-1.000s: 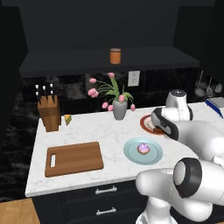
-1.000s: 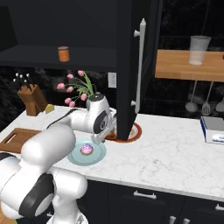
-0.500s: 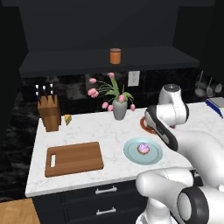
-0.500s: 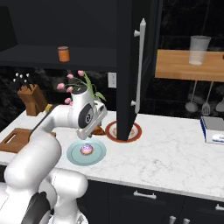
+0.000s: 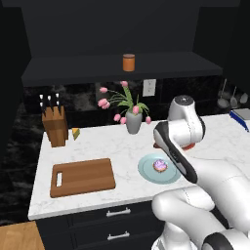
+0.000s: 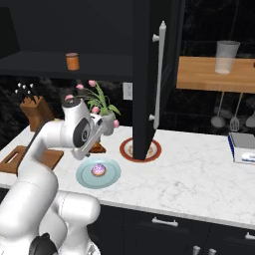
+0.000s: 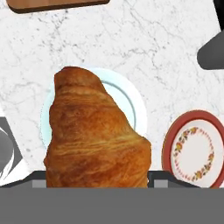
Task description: From the different types of pastries on the counter, select a croissant and place it on the cutting board. Then retrieve a jar of jam from the cabinet and place it alongside the croissant on the cutting board.
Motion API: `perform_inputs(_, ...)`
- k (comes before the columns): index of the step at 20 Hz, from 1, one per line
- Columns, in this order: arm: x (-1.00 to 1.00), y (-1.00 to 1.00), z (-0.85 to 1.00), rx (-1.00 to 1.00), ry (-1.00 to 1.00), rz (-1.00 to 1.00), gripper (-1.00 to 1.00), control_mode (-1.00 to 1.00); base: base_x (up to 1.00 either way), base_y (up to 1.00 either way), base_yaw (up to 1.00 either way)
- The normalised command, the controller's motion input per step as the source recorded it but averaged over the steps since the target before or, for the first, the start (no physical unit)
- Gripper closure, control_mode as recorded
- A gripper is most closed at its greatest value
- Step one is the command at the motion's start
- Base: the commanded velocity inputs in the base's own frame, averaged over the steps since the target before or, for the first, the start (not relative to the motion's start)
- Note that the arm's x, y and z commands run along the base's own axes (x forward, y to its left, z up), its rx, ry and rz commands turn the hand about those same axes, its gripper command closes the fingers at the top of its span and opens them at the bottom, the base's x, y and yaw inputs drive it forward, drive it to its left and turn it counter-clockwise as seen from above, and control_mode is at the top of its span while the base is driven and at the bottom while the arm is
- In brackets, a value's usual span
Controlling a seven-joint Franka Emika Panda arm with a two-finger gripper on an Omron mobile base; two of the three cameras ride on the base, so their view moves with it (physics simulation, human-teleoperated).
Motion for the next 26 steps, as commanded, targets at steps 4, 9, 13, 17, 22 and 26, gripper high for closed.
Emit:
perform_inputs(4, 0.06, 0.66, -0.11, -0.05, 0.01, 0.07, 1.00, -1.00, 0.00, 0.00, 0.00)
perform_inputs(9, 0.05, 0.63, -0.05, -0.03, 0.00, 0.05, 1.00, -1.00, 0.00, 0.00, 0.00)
perform_inputs(13, 0.00, 0.47, 0.00, 0.00, 0.00, 0.01, 1.00, -1.00, 0.00, 0.00, 0.00)
perform_inputs(17, 0.16, 0.45, -0.01, 0.00, 0.03, 0.02, 1.00, -1.00, 0.00, 0.00, 0.00)
perform_inputs(22, 0.18, 0.60, -0.28, 0.00, 0.05, 0.05, 1.00, -1.00, 0.00, 0.00, 0.00)
perform_inputs(26, 0.10, 0.65, -0.23, 0.00, 0.01, 0.06, 1.00, -1.00, 0.00, 0.00, 0.00)
